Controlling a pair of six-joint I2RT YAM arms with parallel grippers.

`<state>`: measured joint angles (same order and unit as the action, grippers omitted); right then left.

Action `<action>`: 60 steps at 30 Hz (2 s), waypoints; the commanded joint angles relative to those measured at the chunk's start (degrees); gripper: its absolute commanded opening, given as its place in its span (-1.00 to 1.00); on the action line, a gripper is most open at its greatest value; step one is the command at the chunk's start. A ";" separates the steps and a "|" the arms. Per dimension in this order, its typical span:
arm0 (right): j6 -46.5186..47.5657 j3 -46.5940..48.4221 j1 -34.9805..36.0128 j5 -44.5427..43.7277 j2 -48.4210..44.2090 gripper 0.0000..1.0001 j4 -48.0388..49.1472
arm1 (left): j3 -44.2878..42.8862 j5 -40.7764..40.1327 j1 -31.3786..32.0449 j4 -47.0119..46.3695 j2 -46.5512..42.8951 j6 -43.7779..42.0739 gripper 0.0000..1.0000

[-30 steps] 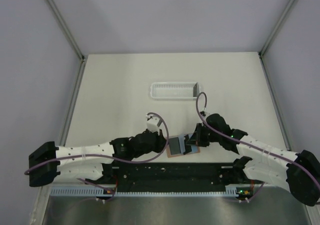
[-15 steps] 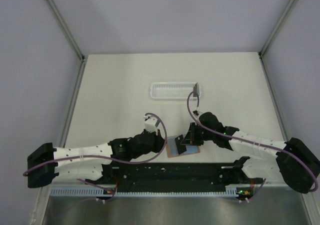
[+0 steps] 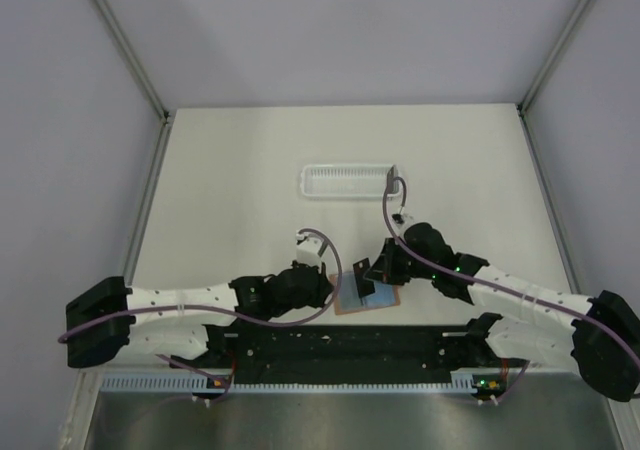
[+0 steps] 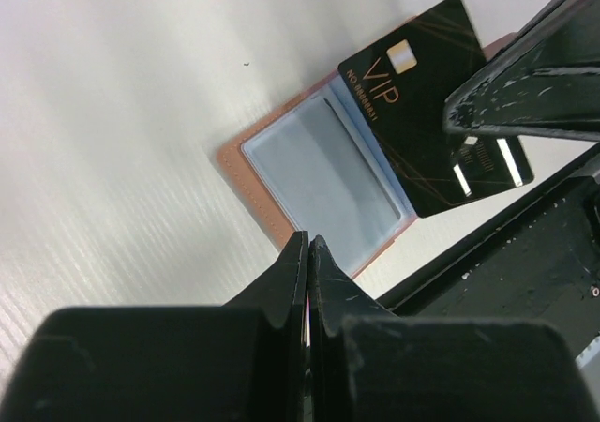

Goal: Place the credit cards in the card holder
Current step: Turn over the card holder at the center of the board, then insert the credit card into the card holder.

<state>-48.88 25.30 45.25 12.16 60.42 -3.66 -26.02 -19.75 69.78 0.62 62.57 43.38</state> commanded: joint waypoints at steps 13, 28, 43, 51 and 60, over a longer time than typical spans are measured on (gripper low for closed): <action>4.24 -4.82 -0.52 -2.06 -2.07 -1.00 2.42 | 2.20 1.55 -0.43 -7.65 5.90 1.27 -1.00; 3.80 -7.19 -4.29 4.71 0.48 -1.00 8.93 | 3.70 3.22 -1.31 -10.29 9.94 1.80 -1.00; 1.51 -10.27 -7.37 10.16 5.32 -1.00 17.19 | 3.96 3.31 -1.31 -10.99 11.61 1.98 -1.00; 0.89 -10.80 -7.55 11.13 7.69 -1.00 20.27 | 3.96 3.40 -1.40 -11.35 12.14 2.07 -1.00; 0.81 -11.41 -8.16 11.83 10.41 -1.00 22.82 | 3.61 3.58 -1.40 -11.17 12.58 1.98 -1.00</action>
<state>-48.12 14.61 37.74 23.51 69.36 15.90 -22.76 -16.40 68.53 -8.71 74.43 45.08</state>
